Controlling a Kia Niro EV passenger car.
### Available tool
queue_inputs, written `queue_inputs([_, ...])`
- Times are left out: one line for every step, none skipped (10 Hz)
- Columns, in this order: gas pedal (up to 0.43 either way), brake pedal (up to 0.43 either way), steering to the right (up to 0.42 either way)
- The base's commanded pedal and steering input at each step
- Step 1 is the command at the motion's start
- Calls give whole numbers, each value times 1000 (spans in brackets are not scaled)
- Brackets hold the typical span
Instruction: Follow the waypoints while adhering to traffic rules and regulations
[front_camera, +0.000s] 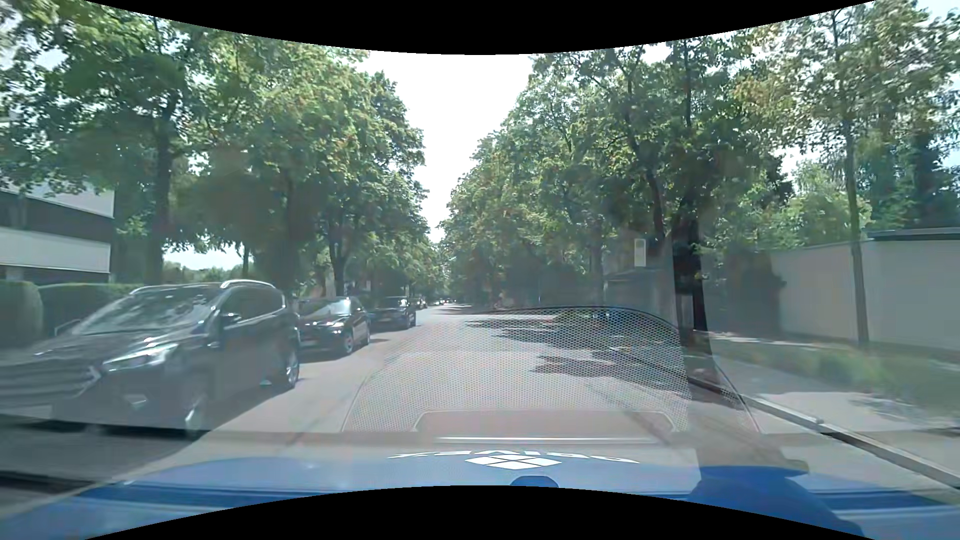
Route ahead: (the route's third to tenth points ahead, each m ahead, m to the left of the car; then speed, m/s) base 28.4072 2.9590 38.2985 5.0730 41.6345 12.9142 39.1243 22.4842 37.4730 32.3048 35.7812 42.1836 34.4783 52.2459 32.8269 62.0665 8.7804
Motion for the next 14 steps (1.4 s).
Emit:
queue_inputs([157, 0, 15])
queue_inputs([118, 0, 13])
queue_inputs([0, 0, 12])
queue_inputs([0, 0, 12])
queue_inputs([0, 0, 11])
queue_inputs([20, 0, 2])
queue_inputs([28, 0, -4])
queue_inputs([67, 0, -10])
queue_inputs([79, 0, -14])
queue_inputs([79, 0, -16])
queue_inputs([79, 0, -18])
queue_inputs([0, 0, -24])
queue_inputs([0, 0, -29])
queue_inputs([0, 0, -30])
